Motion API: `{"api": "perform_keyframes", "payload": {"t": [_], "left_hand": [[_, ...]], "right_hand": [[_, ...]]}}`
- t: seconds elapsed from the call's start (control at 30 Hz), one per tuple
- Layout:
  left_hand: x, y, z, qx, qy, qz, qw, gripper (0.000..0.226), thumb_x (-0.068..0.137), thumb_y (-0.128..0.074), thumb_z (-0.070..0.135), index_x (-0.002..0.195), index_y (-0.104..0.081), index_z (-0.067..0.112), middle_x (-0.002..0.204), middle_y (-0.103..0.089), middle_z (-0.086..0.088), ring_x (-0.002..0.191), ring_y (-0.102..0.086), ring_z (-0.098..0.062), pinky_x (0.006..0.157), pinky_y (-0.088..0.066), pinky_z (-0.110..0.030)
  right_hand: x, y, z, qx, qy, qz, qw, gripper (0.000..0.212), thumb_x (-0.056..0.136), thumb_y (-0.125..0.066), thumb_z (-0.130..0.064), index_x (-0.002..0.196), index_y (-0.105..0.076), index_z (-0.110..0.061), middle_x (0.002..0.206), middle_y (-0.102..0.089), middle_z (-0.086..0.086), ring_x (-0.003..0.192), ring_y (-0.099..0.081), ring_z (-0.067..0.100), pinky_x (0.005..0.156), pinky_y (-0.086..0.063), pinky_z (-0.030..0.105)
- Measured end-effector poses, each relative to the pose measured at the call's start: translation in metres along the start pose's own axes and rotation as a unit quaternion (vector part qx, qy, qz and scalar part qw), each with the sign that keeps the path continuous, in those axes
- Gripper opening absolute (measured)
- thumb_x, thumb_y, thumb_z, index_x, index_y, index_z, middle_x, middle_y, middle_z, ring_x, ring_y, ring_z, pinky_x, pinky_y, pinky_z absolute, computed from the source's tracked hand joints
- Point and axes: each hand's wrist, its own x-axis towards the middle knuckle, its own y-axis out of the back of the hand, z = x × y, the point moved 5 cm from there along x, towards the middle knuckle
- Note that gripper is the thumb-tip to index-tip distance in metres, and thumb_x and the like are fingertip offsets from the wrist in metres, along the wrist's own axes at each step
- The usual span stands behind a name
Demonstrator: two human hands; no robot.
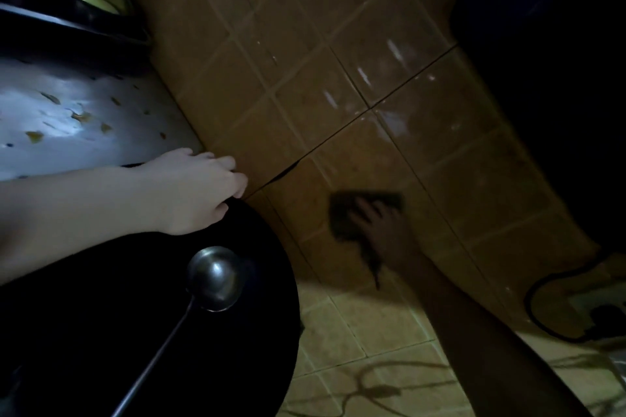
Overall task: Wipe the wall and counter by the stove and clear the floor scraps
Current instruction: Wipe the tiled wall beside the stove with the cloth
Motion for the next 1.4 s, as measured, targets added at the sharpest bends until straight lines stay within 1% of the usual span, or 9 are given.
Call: {"api": "perform_keyframes", "payload": {"t": [0.13, 0.27, 0.43, 0.63, 0.77, 1.07, 1.13, 1.27, 1.4], "left_hand": [[-0.002, 0.000, -0.031, -0.009, 0.017, -0.012, 1.000, 0.022, 0.094, -0.039, 0.039, 0.116, -0.040, 0.038, 0.117, -0.042, 0.007, 0.113, -0.048, -0.016, 0.089, -0.040, -0.033], [0.003, 0.000, -0.059, -0.012, 0.023, -0.001, 1.000, 0.023, 0.094, -0.038, 0.038, 0.117, -0.040, 0.038, 0.119, -0.043, 0.008, 0.113, -0.048, -0.015, 0.089, -0.040, -0.031], [0.009, -0.010, -0.089, -0.020, 0.024, -0.012, 0.999, 0.020, 0.094, -0.040, 0.037, 0.114, -0.039, 0.039, 0.115, -0.042, 0.008, 0.110, -0.048, -0.015, 0.084, -0.039, -0.030], [0.015, -0.017, -0.132, -0.020, 0.025, -0.038, 0.999, 0.026, 0.094, -0.041, 0.040, 0.119, -0.036, 0.040, 0.114, -0.040, 0.008, 0.111, -0.047, -0.016, 0.082, -0.035, -0.029], [0.015, -0.013, -0.151, -0.042, 0.011, -0.035, 0.998, 0.024, 0.092, -0.041, 0.039, 0.116, -0.038, 0.040, 0.112, -0.041, 0.009, 0.107, -0.048, -0.015, 0.075, -0.032, -0.027], [0.030, 0.005, -0.172, -0.067, -0.004, -0.026, 0.997, 0.023, 0.091, -0.039, 0.036, 0.114, -0.040, 0.037, 0.110, -0.042, 0.007, 0.103, -0.049, -0.016, 0.076, -0.035, -0.028], [0.028, 0.004, -0.172, -0.061, -0.010, -0.020, 0.998, 0.020, 0.092, -0.038, 0.037, 0.112, -0.040, 0.037, 0.110, -0.043, 0.007, 0.102, -0.050, -0.017, 0.076, -0.036, -0.029], [0.022, 0.002, -0.163, -0.061, -0.020, -0.027, 0.998, 0.016, 0.093, -0.039, 0.038, 0.108, -0.042, 0.035, 0.110, -0.044, 0.008, 0.102, -0.050, -0.015, 0.076, -0.034, -0.027], [0.019, 0.002, -0.160, -0.059, -0.031, -0.060, 0.996, 0.021, 0.094, -0.040, 0.037, 0.115, -0.039, 0.035, 0.106, -0.039, 0.009, 0.105, -0.048, -0.014, 0.079, -0.035, -0.027]], "right_hand": [[0.020, -0.026, -0.028, -0.017, 0.083, -0.106, 0.991, 0.057, 0.092, -0.045, -0.011, 0.146, -0.029, -0.020, 0.159, -0.011, 0.009, 0.138, -0.028, 0.032, 0.108, -0.025, 0.046], [0.043, 0.027, 0.009, 0.040, -0.130, 0.134, 0.981, 0.068, 0.068, -0.076, -0.004, 0.131, -0.054, -0.013, 0.144, -0.040, 0.023, 0.116, -0.053, 0.043, 0.087, -0.046, 0.053], [0.097, 0.083, 0.041, 0.113, -0.308, 0.276, 0.903, 0.048, 0.091, -0.058, -0.017, 0.138, -0.047, -0.023, 0.150, -0.032, 0.019, 0.125, -0.040, 0.046, 0.095, -0.039, 0.054], [0.157, 0.048, -0.053, -0.008, -0.001, 0.064, 0.998, 0.058, 0.077, -0.069, -0.021, 0.132, -0.052, -0.026, 0.148, -0.039, 0.014, 0.121, -0.050, 0.034, 0.091, -0.044, 0.039], [0.157, 0.023, -0.073, 0.010, 0.026, 0.002, 1.000, 0.062, 0.080, -0.066, -0.015, 0.139, -0.044, -0.022, 0.153, -0.029, 0.015, 0.128, -0.044, 0.032, 0.100, -0.038, 0.042], [0.162, 0.119, 0.039, 0.077, -0.390, 0.291, 0.870, 0.044, 0.095, -0.049, -0.034, 0.138, -0.043, -0.028, 0.146, -0.037, 0.019, 0.114, -0.047, 0.043, 0.089, -0.041, 0.047], [0.177, 0.118, 0.021, 0.075, -0.345, 0.247, 0.902, 0.046, 0.095, -0.047, -0.038, 0.139, -0.043, -0.024, 0.142, -0.042, 0.020, 0.118, -0.047, 0.041, 0.093, -0.040, 0.049], [0.178, 0.060, -0.066, -0.056, 0.057, -0.047, 0.996, 0.063, 0.088, -0.056, -0.032, 0.145, -0.032, -0.026, 0.155, -0.025, 0.013, 0.133, -0.037, 0.031, 0.103, -0.034, 0.040], [0.133, 0.045, -0.066, -0.085, 0.022, -0.039, 0.995, 0.073, 0.058, -0.083, -0.034, 0.127, -0.059, -0.027, 0.137, -0.054, 0.008, 0.109, -0.062, 0.024, 0.084, -0.052, 0.035]]}}
